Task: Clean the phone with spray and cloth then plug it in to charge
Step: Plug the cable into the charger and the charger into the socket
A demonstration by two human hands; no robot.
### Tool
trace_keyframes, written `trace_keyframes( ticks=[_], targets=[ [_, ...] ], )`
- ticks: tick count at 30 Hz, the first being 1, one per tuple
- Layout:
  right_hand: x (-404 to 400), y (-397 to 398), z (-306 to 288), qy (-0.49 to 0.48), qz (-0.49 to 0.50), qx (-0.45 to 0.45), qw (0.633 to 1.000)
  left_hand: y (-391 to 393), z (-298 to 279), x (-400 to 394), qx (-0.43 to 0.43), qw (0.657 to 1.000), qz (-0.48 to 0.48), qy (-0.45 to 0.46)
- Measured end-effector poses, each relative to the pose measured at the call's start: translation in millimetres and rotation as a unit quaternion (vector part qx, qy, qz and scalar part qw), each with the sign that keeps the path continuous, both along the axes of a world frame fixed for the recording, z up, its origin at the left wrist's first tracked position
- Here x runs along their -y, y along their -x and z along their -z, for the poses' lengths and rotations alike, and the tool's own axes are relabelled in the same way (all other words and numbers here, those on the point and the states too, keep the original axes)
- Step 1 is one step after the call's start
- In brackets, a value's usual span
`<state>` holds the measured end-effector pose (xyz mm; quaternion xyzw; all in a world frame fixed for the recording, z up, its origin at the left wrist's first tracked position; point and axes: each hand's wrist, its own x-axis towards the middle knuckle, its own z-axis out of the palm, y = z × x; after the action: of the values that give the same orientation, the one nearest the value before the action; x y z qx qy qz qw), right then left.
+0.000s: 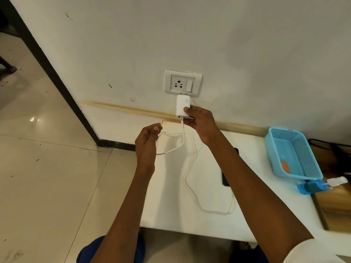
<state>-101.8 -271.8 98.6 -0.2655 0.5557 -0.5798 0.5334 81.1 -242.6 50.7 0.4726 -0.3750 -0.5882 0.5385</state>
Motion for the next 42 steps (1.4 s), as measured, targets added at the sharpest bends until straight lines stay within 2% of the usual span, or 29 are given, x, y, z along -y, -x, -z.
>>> trace_keyframes(
  ticks=[8,19,30,42],
  targets=[
    [21.2,-17.4,-5.9,-0.023,0.038,-0.019,0.999,-8.7,-5.3,0.0,-0.009,0.999,-0.007,0.037],
    [27.8,-29.5,-10.7,-0.019,0.07,-0.043,0.996,-15.0,-10.7,0.1,-0.019,0.998,0.032,0.047],
    [43.6,-26.3,-34.6,-0.062,0.098,-0.002,0.993,-15.8,-17.1,-1.8,-0.047,0.996,0.046,0.061],
    [52.3,-16.7,-37.0,-0.061,0.066,0.002,0.996,-13.1,-15.9,-5.4,-0.047,0.996,0.045,0.063]
  ],
)
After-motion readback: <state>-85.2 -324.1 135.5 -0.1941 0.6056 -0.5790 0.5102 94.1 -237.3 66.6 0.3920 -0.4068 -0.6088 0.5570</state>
